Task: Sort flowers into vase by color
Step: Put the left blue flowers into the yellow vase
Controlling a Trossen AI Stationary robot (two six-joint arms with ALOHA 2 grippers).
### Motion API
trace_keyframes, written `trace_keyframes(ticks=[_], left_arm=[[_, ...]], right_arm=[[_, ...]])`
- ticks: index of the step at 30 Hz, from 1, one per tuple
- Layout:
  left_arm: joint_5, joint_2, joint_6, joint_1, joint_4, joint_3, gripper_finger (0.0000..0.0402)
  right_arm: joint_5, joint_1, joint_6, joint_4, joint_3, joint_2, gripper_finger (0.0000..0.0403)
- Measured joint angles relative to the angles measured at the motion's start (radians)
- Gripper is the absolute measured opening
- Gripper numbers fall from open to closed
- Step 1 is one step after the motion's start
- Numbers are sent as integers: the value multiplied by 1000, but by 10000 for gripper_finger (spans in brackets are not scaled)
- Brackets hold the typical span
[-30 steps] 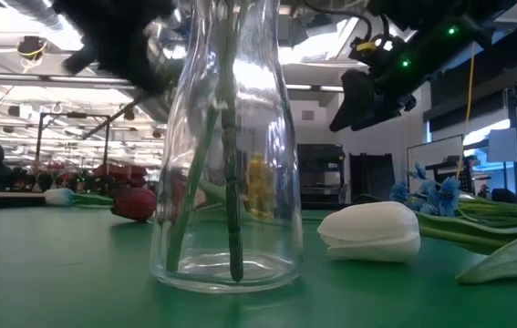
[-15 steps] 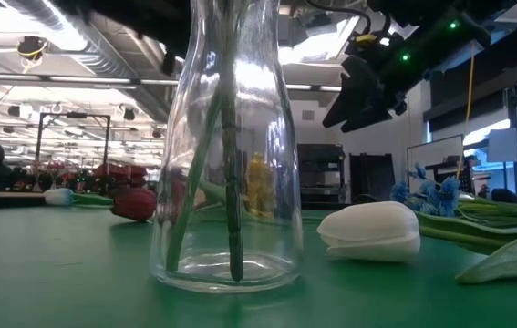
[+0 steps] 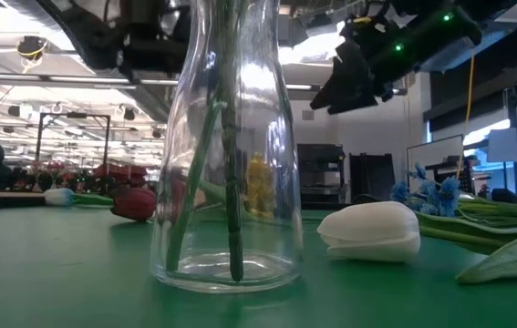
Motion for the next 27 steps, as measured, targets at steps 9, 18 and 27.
trace_keyframes(ticks=[9,18,27], left_arm=[[184,191,-24,45,92,126,11],[207,227,6,44,106,190,12],[206,227,11,74,103,190,12]], right_arm=[[-191,-75,-49,102,0,-1,353],[-412,-254,-79,184,-78,-49,353],[-402,-310,-81,319,-281,-355,353]])
